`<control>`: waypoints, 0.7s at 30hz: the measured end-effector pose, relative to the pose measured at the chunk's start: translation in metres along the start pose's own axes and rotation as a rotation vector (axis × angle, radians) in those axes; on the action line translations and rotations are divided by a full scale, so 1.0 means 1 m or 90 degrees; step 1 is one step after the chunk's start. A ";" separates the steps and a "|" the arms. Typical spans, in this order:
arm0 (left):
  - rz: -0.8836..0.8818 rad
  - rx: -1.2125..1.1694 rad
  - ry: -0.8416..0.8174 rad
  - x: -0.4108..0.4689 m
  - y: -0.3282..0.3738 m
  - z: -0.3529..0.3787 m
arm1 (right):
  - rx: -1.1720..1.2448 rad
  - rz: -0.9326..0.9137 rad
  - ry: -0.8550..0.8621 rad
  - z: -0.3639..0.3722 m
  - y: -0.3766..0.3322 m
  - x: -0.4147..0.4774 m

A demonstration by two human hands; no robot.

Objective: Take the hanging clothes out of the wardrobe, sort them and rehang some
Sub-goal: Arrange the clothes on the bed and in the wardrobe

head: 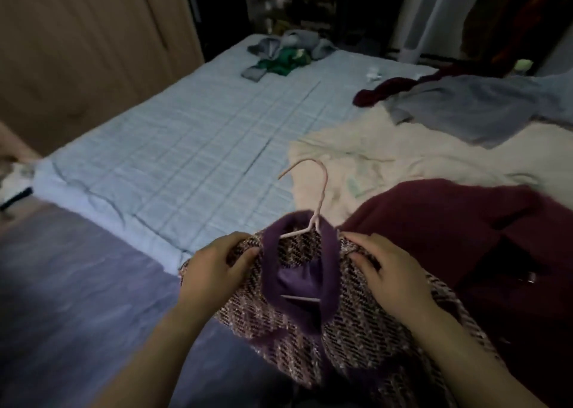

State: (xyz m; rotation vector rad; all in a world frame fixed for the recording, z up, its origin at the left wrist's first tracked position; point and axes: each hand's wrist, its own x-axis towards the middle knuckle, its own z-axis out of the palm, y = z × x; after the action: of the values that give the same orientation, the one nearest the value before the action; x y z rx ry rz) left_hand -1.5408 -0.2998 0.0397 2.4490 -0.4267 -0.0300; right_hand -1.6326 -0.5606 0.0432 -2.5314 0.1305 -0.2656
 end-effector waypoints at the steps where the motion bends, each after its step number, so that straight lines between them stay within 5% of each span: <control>1: -0.027 0.001 0.023 -0.013 -0.023 -0.019 | 0.010 -0.031 -0.010 0.017 -0.024 0.006; 13: -0.263 0.066 0.264 -0.125 -0.235 -0.170 | 0.101 -0.270 -0.213 0.202 -0.253 0.077; 21: -0.363 0.074 0.297 -0.085 -0.378 -0.247 | 0.169 -0.317 -0.288 0.340 -0.364 0.174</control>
State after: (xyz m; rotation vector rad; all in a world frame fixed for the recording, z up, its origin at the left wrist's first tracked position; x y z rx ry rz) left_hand -1.4788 0.1534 0.0001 2.5045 0.4860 0.3263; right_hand -1.3758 -0.1016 0.0018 -2.2554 -0.6705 0.1016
